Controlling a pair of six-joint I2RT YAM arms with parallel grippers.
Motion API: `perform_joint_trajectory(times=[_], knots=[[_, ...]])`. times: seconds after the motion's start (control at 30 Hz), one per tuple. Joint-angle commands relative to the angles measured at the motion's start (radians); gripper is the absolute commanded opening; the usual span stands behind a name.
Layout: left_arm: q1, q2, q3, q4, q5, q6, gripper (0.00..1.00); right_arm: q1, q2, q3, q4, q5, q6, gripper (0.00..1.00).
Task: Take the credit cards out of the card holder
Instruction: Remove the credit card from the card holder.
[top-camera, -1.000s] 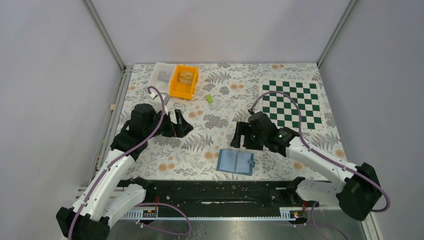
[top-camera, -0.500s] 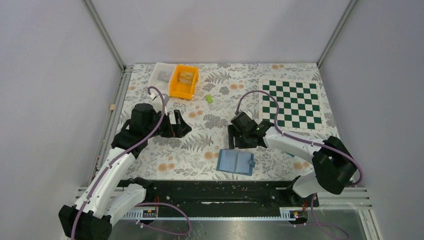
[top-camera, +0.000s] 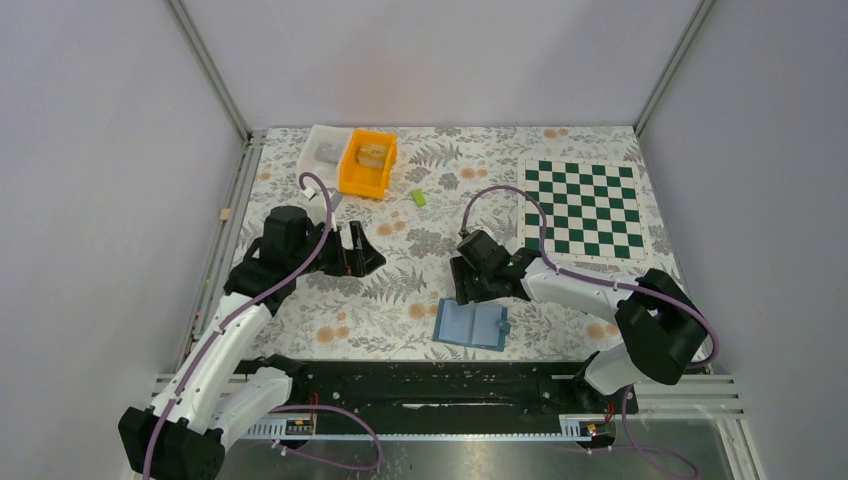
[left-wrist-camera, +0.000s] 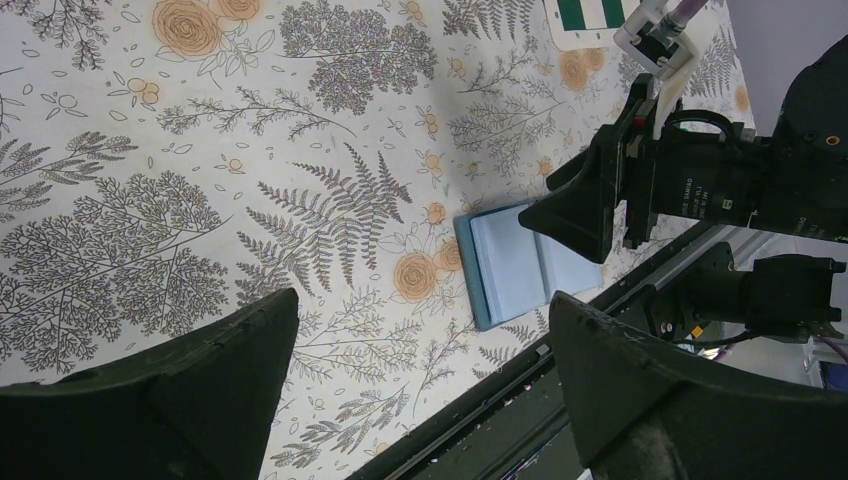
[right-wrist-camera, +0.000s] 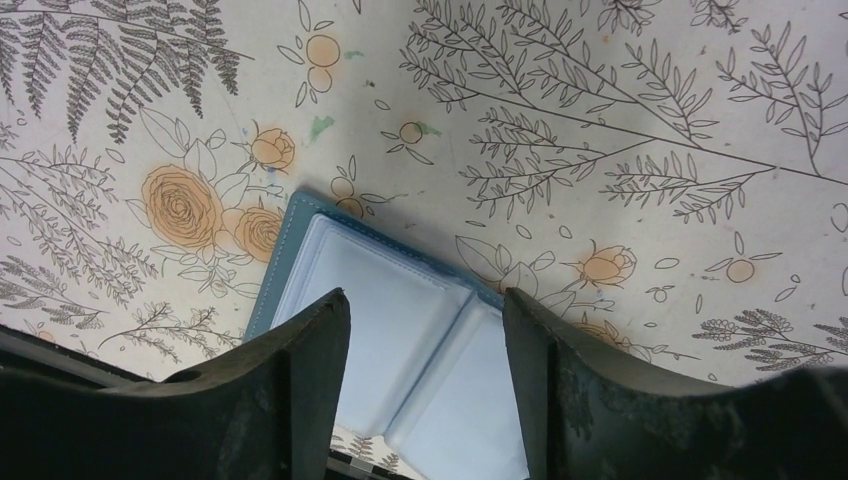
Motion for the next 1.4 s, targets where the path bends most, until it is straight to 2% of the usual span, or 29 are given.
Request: perform_joint_trajectory(times=[0.0,0.17,0.27,0.5,0.87,1.0,1.07,1.37], knots=[[0.006,0.002,-0.002,0.043,0.022,0.017,0.94,0.008,0.006,0.005,0.011,0.066,0.009,0.63],[0.008,-0.003,-0.001,0.043,0.005,0.02,0.94,0.031,0.044,0.068,-0.073,0.067,0.094,0.59],[0.012,0.003,0.001,0.042,0.005,0.019,0.94,0.072,0.03,0.102,-0.17,0.143,0.217,0.69],[0.025,-0.004,0.004,0.034,0.001,0.016,0.93,0.187,-0.008,0.105,-0.199,0.234,0.419,0.73],[0.025,-0.033,-0.004,0.034,-0.002,0.016,0.93,0.25,0.128,0.12,-0.165,0.264,0.487,0.75],[0.025,-0.033,-0.006,0.033,0.001,0.016,0.93,0.27,0.189,0.149,-0.218,0.318,0.491,0.75],[0.026,-0.036,-0.008,0.034,-0.002,0.017,0.93,0.275,0.201,0.148,-0.225,0.328,0.489,0.74],[0.021,-0.019,-0.018,0.035,0.014,0.001,0.9,0.275,0.138,0.074,-0.134,0.312,0.398,0.54]])
